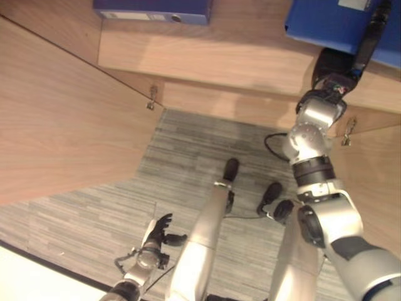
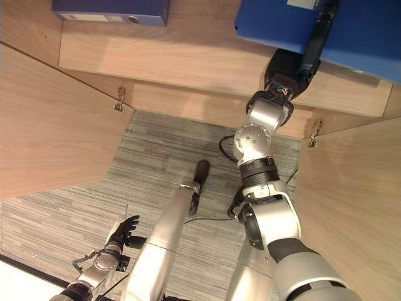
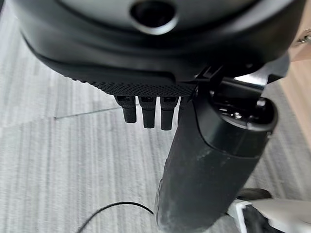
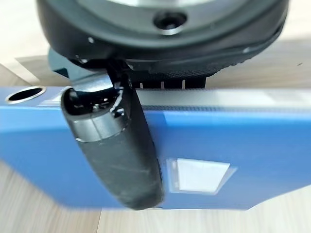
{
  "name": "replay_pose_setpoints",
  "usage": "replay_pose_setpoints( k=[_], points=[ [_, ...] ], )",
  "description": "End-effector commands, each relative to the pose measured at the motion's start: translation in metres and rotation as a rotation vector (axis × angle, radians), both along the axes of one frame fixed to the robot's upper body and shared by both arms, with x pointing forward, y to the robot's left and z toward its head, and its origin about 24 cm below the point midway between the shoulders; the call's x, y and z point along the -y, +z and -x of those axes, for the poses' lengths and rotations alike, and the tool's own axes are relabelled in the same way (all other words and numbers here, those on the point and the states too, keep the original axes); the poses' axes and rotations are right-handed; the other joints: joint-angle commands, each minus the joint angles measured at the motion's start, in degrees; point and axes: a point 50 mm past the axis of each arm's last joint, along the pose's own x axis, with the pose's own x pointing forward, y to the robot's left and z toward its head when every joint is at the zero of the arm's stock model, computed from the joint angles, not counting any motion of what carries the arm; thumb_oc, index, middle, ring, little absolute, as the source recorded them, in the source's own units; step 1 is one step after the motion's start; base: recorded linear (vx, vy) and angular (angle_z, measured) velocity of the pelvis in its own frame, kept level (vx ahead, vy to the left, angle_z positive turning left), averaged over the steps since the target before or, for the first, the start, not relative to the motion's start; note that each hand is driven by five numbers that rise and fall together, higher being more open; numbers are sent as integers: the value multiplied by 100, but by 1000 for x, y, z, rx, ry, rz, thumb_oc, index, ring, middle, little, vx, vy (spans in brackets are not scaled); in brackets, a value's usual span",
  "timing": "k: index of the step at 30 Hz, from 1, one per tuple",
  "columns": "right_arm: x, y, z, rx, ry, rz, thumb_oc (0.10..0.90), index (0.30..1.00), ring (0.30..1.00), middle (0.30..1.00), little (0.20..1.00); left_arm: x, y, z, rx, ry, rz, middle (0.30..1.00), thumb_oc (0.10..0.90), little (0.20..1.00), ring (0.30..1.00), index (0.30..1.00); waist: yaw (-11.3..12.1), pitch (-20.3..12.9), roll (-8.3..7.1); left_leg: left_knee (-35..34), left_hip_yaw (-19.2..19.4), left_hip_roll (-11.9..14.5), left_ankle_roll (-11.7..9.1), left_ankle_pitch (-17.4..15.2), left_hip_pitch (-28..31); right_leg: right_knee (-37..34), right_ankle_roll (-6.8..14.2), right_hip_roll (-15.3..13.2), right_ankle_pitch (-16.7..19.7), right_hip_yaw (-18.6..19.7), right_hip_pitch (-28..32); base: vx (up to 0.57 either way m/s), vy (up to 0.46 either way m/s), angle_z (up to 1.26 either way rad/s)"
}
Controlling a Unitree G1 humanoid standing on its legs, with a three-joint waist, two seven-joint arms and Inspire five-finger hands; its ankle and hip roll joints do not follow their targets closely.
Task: Put the empty folder in the office cabinet
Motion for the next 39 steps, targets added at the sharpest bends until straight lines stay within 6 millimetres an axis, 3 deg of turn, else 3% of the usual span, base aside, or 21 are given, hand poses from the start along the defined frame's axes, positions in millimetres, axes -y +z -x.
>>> replay_pose_setpoints(
  k=[1, 6, 10, 15, 20, 21, 25, 29, 30, 31, 33, 35, 39],
  points=[
    [-3, 56, 18, 288, -15, 188, 800, 900, 900, 900, 900, -14, -12, 28, -73, 13, -23, 900, 800, 900, 900, 900, -12, -146, 243, 58, 189, 13, 387, -484, 532, -822, 537, 104, 633, 211, 592, -9, 14, -8],
    [-12, 37, 2, 188, 77, 311, 800, 900, 900, 900, 900, -16, -8, 25, -64, -4, -14, 900, 800, 900, 900, 900, -4, -146, 158, -235, 181, 25, 372, -415, 863, -1079, 556, 162, 731, 164, 870, -4, 12, -6],
    [-20, 11, -15, 13, 150, 597, 800, 900, 900, 900, 900, -20, -7, 24, -69, -29, -9, 900, 800, 900, 900, 900, 10, -146, 29, -481, 166, 65, 335, -344, 1078, -1324, 576, 196, 846, 84, 1081, 0, 12, -7],
    [-21, -1, -24, -65, 195, 653, 800, 900, 900, 900, 900, -19, -6, 25, -65, -41, 14, 900, 800, 900, 900, 900, 51, -146, -51, -825, 155, 99, 303, -245, 1396, -1693, 624, 212, 974, 11, 1396, 12, 7, -5],
    [-11, -24, -34, -249, 221, 883, 800, 900, 900, 900, 900, -26, -6, 24, -77, -42, 9, 900, 800, 900, 900, 900, 79, -149, -127, -1178, 106, 146, 264, -114, 1724, -2029, 637, 232, 1059, -64, 1729, 31, -16, 1],
    [-1, -32, -38, -334, 231, 985, 800, 900, 900, 900, 900, -29, -6, 24, -84, -44, 9, 900, 800, 900, 900, 900, 95, -150, -159, -1360, 83, 167, 239, -47, 1882, -2203, 654, 235, 1100, -106, 1886, 55, -35, 1],
    [13, -33, -40, -419, 233, 1109, 800, 900, 900, 900, 900, -32, -6, 28, -92, -53, 20, 900, 800, 900, 900, 900, 151, -162, -176, -1653, 46, 188, 196, 62, 2140, -2479, 683, 253, 1181, -165, 2155, 61, -32, 3],
    [57, -51, -38, -715, 170, 1453, 800, 900, 900, 900, 900, -37, -9, 34, -126, -54, 27, 900, 800, 900, 900, 900, 163, -158, -188, -1817, 30, 203, 184, 161, 2241, -2648, 702, 241, 1262, -234, 2260, 19, -9, 0],
    [57, -50, -38, -715, 170, 1455, 800, 900, 900, 900, 900, -37, -9, 34, -126, -54, 28, 900, 800, 900, 900, 900, 159, -151, -181, -1823, 28, 203, 184, 164, 2247, -2654, 702, 242, 1265, -237, 2266, 17, -8, 7],
    [77, -57, -33, -864, 148, 1686, 800, 900, 900, 900, 900, -39, -10, 36, -137, -58, 25, 900, 800, 900, 900, 900, 143, -151, -210, -1935, 22, 215, 173, 215, 2303, -2763, 703, 245, 1303, -259, 2320, 15, -8, 6],
    [92, -54, -29, -965, 120, 1909, 800, 900, 900, 900, 900, -40, -9, 36, -132, -63, 27, 900, 800, 900, 900, 900, 121, -150, -250, -2011, 21, 217, 162, 255, 2345, -2827, 707, 254, 1343, -277, 2356, 8, -5, 2],
    [99, -44, -28, -993, 75, 2015, 800, 900, 900, 900, 900, -37, -6, 36, -117, -80, 40, 900, 800, 900, 900, 900, 98, -149, -272, -2038, 26, 228, 158, 266, 2354, -2871, 706, 254, 1366, -285, 2378, 0, 0, 0],
    [114, -35, -23, -1043, 16, 2093, 800, 900, 900, 900, 900, -36, -4, 38, -109, -94, 53, 900, 800, 900, 900, 900, 67, -146, -315, -2065, 30, 239, 150, 260, 2395, -2918, 709, 269, 1387, -279, 2407, 0, 0, 0]
  ],
)
